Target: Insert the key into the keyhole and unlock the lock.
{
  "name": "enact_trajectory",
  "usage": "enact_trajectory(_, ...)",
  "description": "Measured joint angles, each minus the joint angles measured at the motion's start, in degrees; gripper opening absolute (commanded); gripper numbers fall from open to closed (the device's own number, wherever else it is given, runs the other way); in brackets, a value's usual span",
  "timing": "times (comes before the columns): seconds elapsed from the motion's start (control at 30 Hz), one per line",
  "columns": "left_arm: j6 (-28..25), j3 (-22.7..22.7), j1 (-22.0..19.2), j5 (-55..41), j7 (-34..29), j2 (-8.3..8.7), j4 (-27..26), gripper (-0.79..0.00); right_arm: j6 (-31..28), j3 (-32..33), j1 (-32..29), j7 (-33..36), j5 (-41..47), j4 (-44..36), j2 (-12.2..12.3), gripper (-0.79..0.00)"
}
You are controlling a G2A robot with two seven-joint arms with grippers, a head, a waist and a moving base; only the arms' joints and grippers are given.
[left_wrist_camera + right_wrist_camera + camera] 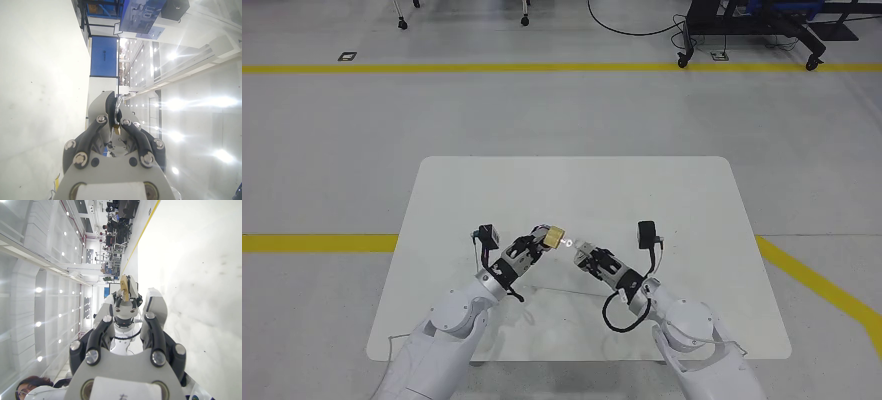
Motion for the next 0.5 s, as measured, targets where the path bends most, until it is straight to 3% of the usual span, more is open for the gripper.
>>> enact_trajectory(0.5, 0.5, -0.1, 0.2, 2.9, 0.6, 0.04, -0.5, -0.785, 1.0, -1.2, 1.7, 1.5, -0.3, 0.9, -0.1, -0.785)
